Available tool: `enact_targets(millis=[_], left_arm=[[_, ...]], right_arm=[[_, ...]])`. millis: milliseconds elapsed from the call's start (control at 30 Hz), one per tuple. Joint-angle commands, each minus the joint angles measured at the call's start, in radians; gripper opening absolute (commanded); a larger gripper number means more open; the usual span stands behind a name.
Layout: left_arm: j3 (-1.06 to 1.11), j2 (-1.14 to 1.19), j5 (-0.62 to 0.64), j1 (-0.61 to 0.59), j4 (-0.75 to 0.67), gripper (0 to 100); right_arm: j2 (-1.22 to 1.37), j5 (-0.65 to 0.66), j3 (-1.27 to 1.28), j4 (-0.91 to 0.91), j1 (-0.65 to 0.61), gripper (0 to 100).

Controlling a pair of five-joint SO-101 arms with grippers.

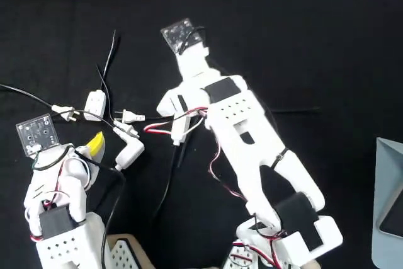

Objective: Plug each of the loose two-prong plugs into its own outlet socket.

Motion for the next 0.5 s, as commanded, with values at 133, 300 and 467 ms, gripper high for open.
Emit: enact_targets(millis=[133,300,467], left_arm=[[-0.05,0.002,-0.144,0.128,0.006,34],[-0.087,0.003,-0.242,0.214,0.037,34],[-0.143,0.012,-0.304,0.285,0.114,34]], right_arm=[[-0.09,-0.094,0.004,0.155,0.037,12.7],[-0.133,-0.101,0.127,0.114,0.104,16.2],[-0.159,-0.103,0.266,-0.055,0.137,16.1]])
